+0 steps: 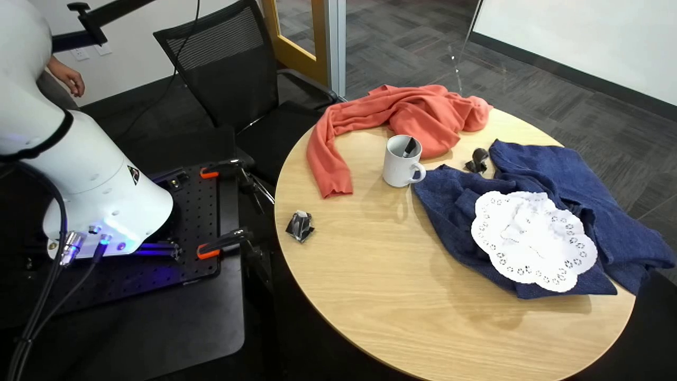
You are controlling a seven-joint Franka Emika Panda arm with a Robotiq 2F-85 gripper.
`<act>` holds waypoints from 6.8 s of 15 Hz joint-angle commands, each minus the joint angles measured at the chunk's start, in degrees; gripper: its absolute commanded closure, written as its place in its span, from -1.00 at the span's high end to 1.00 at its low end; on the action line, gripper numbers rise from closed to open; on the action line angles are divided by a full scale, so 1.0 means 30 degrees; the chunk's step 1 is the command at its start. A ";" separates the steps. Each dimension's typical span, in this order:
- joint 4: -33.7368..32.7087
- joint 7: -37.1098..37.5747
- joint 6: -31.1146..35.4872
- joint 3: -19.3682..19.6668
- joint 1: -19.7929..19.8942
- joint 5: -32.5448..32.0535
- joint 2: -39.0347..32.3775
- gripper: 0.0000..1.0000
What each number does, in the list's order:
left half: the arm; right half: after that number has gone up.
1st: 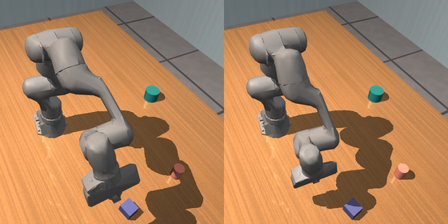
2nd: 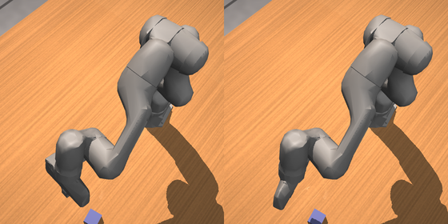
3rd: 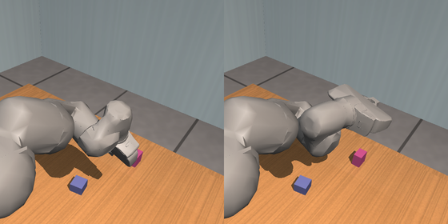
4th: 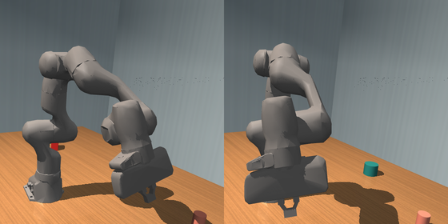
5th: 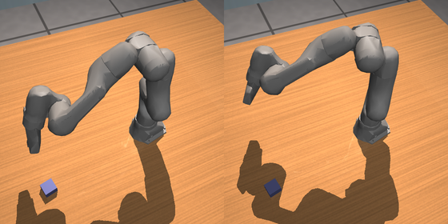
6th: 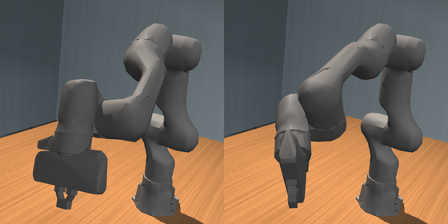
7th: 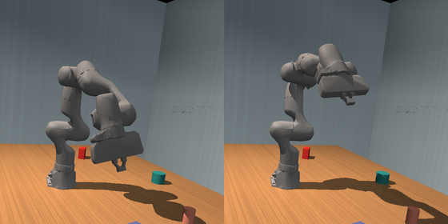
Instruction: Remove the marker from the mug and place it on the table
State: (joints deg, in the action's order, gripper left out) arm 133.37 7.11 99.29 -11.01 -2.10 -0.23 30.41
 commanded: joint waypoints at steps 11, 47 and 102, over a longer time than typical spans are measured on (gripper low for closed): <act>-0.0333 0.2008 0.8971 0.0426 0.0286 -0.2170 -0.6181 1.00; -0.3381 0.1473 1.7158 0.3218 -0.0352 -0.2974 -1.6959 1.00; -0.7941 -0.1192 1.7705 0.3673 -0.0245 -0.2031 -2.2532 -0.89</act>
State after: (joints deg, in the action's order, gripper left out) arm 107.88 4.51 152.93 -0.38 -2.46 -7.55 -40.12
